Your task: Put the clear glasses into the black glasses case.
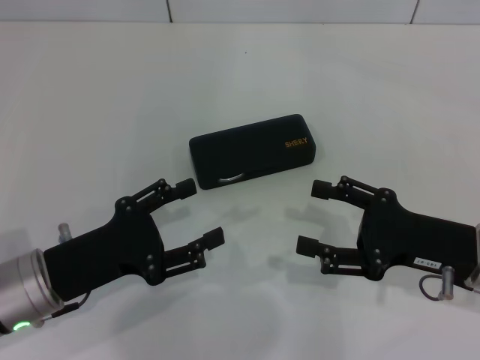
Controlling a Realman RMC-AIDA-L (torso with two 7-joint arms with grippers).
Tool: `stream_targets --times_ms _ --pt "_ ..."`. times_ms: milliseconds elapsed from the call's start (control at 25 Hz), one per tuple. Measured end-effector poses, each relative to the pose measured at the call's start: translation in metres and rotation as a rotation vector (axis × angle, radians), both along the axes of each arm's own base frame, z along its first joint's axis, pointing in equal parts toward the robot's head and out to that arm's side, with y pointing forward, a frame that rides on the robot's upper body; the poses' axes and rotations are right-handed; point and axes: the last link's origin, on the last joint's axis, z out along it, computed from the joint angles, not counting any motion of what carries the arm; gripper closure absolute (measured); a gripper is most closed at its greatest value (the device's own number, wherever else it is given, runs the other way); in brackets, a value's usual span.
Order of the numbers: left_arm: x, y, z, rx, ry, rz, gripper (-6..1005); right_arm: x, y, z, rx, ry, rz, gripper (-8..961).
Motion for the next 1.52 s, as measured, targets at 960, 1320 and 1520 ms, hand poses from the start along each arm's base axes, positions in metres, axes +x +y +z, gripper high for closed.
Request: stream_targets --times_ms 960,1320,1520 --pt "0.0016 0.0017 -0.0004 -0.002 0.0 -0.008 139 -0.0034 -0.0033 -0.005 -0.014 -0.008 0.031 74" --pt "0.0004 0.0001 -0.0004 -0.002 0.001 -0.002 139 -0.0034 -0.0036 -0.0055 -0.015 -0.01 0.032 74" --pt "0.0005 0.0002 -0.0004 -0.002 0.0 -0.003 139 -0.0032 -0.0037 -0.0056 -0.015 -0.01 0.031 74"
